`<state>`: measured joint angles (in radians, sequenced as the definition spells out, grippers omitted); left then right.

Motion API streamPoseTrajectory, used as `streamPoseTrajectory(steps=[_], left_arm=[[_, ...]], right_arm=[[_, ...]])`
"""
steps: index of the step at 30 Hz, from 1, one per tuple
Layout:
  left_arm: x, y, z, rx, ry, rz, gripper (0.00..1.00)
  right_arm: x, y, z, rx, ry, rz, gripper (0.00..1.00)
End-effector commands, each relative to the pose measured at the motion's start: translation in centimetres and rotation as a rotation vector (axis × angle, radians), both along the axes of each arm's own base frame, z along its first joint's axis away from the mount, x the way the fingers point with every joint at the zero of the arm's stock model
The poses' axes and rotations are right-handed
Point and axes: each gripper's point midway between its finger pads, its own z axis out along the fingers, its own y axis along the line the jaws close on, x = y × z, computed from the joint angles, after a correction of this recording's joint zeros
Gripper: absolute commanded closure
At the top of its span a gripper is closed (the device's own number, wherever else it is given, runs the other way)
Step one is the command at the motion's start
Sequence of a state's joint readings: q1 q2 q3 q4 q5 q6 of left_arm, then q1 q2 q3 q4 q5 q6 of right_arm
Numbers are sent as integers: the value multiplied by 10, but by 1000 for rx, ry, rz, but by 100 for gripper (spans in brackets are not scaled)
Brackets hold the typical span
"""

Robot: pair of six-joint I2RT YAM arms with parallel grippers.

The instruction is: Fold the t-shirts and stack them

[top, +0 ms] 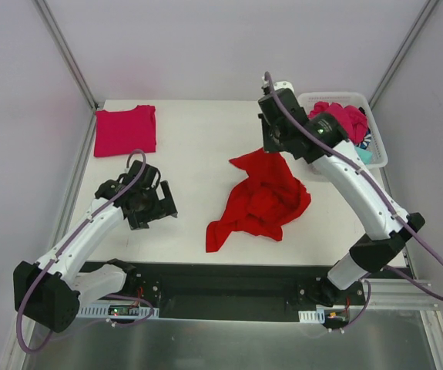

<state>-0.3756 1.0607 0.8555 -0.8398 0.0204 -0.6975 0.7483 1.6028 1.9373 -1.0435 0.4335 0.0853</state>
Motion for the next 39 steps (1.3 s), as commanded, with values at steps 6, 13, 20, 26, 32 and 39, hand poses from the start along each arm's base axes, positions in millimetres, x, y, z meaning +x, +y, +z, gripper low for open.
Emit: streamPoseTrajectory(steps=[6,13,20,26,32,39], left_arm=[[0,-10,0,-3,-5,-6,1],[-1,-16,3,-12,-13,-21,1],[2,-14,7,16,-24,-23,1],[4,-15,6,22,-17,-28,1],[4,-16,6,25,-17,-30,1],[4,-15,7,29,-22,-36,1]], right_arm=[[-32,-79,64,-57,-139,-100,99],[-27,-98,-13,-126,18,-137,99],[-48,-48,-107,-113,246,-11,99],[-63,-7,-141,-138,336,87,99],[-72,46,-159,-157,388,207,99],[-65,67,-199,-223,452,226,83]])
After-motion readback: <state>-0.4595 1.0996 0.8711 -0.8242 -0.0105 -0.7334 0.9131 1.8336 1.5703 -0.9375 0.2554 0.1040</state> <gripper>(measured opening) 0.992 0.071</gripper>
